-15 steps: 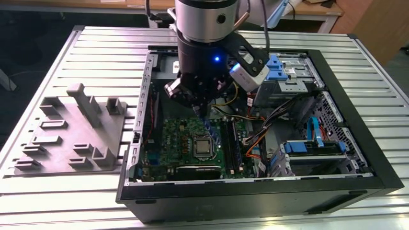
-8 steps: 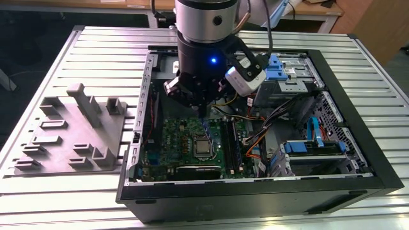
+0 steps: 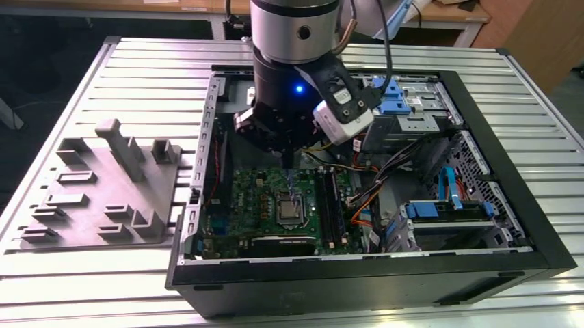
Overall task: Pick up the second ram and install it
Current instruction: 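Insert the second ram into the second slot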
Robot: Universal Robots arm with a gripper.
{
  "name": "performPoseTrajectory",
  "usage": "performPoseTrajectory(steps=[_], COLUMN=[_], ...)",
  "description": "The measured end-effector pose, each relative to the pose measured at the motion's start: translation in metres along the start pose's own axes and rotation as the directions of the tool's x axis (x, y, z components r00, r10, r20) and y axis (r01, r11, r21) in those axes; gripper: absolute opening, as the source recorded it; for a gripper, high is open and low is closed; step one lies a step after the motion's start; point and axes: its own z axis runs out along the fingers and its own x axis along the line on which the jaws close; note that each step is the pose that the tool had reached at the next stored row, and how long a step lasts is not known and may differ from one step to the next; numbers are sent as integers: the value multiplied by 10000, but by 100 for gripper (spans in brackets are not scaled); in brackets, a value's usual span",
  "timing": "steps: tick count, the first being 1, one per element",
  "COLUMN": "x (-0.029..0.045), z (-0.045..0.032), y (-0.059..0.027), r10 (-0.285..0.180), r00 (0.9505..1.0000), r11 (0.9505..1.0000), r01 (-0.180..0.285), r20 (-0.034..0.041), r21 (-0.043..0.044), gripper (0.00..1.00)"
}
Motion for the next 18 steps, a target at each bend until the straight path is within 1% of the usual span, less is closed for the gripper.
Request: performPoseTrajectory(steps=[2,4,6,12,14,18], x=[0,0,0,0,-3,-53], z=[6,12,13,14,15,17], y=[0,0,0,0,0,-7], r10=[377,719,946,951,950,951], r00=[9993,9974,9955,9955,9955,9955], r11=[9993,9974,9955,9955,9955,9955], r01=[-377,-719,-946,-951,-950,-951], r20=[-11,-21,-27,-27,-25,-25], r21=[1,2,3,2,-12,-16], gripper=[11,11,11,11,11,11])
